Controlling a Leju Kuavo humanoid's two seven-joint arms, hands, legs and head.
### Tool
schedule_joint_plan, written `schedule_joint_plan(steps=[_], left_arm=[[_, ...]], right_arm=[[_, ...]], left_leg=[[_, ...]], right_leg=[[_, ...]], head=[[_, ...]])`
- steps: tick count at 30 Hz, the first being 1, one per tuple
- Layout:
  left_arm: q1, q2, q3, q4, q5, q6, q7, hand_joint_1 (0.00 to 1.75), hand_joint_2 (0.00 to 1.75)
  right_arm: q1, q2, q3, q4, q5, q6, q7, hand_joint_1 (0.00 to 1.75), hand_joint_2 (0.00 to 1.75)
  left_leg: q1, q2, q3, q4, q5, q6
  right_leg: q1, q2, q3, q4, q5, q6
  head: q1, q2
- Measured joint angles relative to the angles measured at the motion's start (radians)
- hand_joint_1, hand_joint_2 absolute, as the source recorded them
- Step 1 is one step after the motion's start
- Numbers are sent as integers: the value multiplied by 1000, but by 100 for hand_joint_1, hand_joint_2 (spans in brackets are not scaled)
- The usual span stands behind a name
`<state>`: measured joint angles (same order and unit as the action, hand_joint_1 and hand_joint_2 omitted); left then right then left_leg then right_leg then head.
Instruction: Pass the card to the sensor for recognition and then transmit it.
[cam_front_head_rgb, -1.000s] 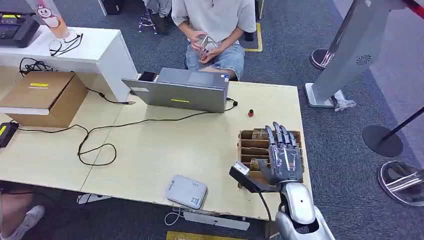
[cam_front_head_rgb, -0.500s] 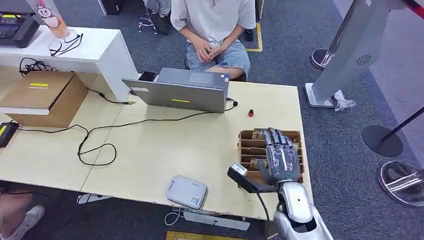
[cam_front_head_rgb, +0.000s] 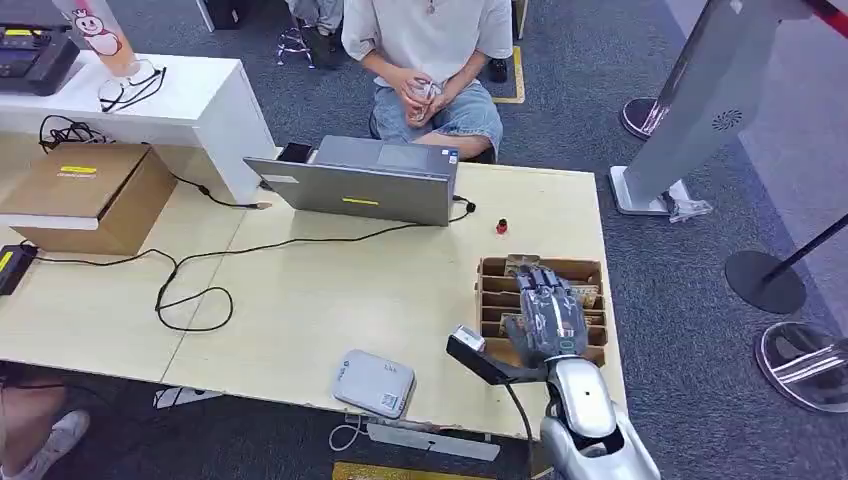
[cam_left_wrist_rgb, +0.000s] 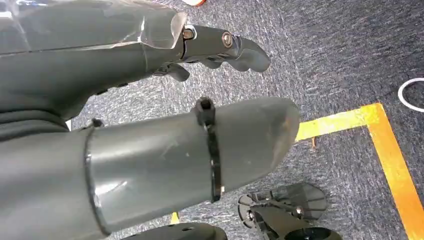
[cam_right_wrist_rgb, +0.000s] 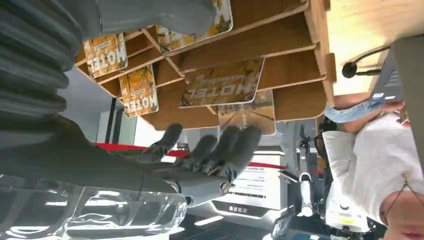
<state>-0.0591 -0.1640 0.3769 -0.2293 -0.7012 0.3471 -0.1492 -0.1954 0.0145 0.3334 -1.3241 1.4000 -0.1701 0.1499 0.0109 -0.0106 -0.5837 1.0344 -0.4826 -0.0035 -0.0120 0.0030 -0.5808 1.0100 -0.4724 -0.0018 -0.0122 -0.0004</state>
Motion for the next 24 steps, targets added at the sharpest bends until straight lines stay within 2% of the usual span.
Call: schedule_joint_plan(steps=[1, 3, 24], left_arm=[[0, 0, 0, 0, 0, 0, 0, 0, 0], [0, 0, 0, 0, 2, 0, 0, 0, 0], [0, 0, 0, 0, 7, 3, -3, 0, 0]], right_arm=[[-2, 1, 1, 4, 0, 0, 0, 75, 175], [-6, 1, 2, 11, -3, -2, 0, 77, 175], [-17, 1, 7, 45, -22, -25, 19, 79, 175]], left_leg=[[0, 0, 0, 0, 0, 0], [0, 0, 0, 0, 0, 0], [0, 0, 0, 0, 0, 0]], right_leg=[[0, 0, 0, 0, 0, 0], [0, 0, 0, 0, 0, 0], [0, 0, 0, 0, 0, 0]], head=[[0, 0], [0, 0], [0, 0]])
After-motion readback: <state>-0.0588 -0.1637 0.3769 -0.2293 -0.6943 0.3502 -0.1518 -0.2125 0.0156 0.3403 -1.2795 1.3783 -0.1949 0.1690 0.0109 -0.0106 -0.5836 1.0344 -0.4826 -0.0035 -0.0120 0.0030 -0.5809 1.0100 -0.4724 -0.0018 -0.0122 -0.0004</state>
